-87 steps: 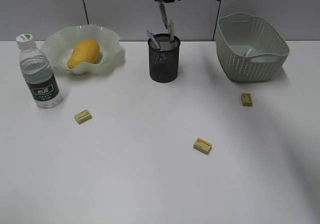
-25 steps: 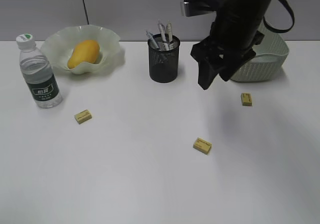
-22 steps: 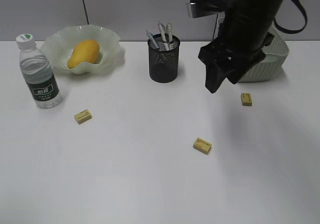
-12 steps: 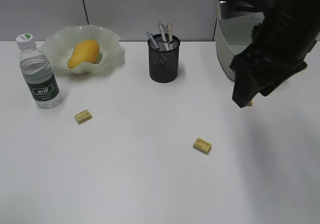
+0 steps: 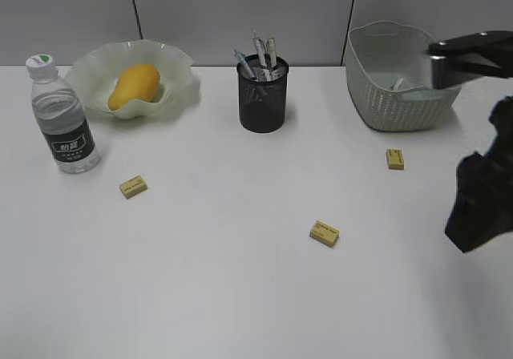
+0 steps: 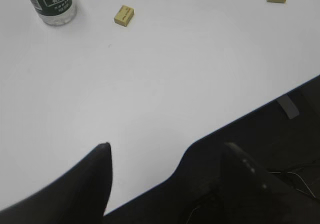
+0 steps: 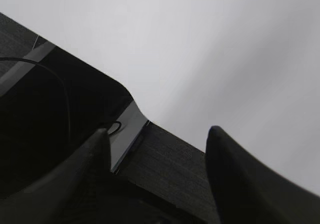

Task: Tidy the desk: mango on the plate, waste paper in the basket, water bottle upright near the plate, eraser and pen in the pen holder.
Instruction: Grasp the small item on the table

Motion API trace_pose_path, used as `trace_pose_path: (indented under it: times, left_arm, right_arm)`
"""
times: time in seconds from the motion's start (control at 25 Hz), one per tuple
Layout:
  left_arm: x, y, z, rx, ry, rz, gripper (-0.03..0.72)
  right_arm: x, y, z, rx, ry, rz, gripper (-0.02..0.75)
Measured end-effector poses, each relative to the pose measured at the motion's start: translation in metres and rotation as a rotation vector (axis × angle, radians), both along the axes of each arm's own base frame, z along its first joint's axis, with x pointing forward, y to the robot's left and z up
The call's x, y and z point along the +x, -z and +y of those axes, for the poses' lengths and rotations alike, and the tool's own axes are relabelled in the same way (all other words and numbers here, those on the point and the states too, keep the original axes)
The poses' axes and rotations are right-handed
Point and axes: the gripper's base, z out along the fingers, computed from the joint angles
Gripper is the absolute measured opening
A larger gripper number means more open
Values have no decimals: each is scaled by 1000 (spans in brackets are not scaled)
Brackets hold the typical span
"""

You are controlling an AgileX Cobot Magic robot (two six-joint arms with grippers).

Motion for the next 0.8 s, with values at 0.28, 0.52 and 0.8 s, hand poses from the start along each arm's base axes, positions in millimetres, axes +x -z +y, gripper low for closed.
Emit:
trace_pose_path:
  times: [0.28,0.52,0.8]
  left_arm:
    - [0,0,-1,-7,3,4,508]
    - [0,0,0,-1,0,0,506]
    - [0,0,0,1,0,-1,506]
  right_arm:
    - [-53,-4,-32,14,71,-128,478]
    - [-93,-2,-57,19,125,-237,478]
    - [-141,5,-82,91,161,-380,478]
